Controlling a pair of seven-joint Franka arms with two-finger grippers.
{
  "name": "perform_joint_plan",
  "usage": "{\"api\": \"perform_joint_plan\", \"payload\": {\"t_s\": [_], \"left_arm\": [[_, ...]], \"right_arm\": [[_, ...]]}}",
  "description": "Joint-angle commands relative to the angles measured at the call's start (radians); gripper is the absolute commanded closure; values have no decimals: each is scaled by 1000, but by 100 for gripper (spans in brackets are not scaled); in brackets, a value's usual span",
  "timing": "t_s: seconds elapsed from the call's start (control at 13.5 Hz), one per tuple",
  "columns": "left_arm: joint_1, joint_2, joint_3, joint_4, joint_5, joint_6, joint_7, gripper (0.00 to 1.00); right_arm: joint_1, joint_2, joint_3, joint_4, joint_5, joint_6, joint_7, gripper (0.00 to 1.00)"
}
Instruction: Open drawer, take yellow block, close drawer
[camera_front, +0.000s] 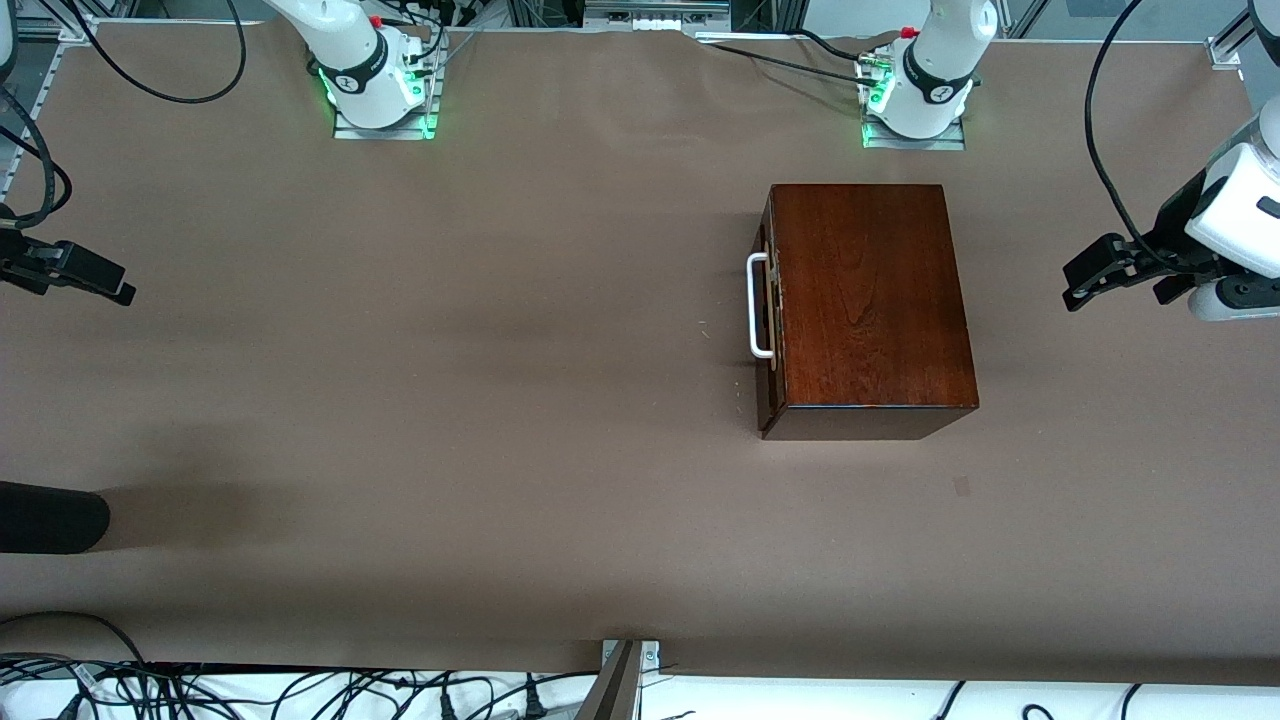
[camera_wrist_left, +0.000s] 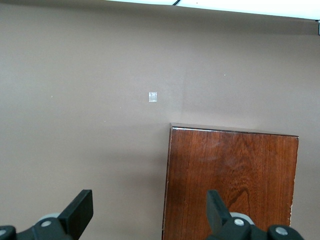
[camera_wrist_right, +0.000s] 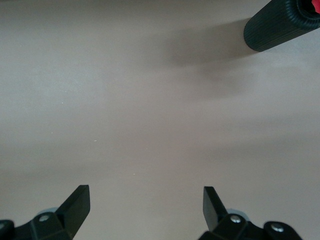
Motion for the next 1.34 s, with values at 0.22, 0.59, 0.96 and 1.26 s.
{"api": "perform_joint_plan", "payload": {"t_s": [0.22, 0.59, 0.96, 1.26], "left_arm": [[7, 3, -2, 19, 18, 0, 26, 0], [10, 15, 6, 23, 15, 1, 25, 0], [-2, 23, -4, 23, 20, 0, 28, 0], [-22, 44, -11, 17, 3, -28, 51, 0]], "right_arm": [[-6, -2, 7, 12, 5, -15, -5, 0], [-7, -2, 2, 12, 5, -13, -4, 0], [-7, -2, 2, 12, 5, -8, -1, 0], [-7, -2, -5, 12, 5, -8, -8, 0]]}}
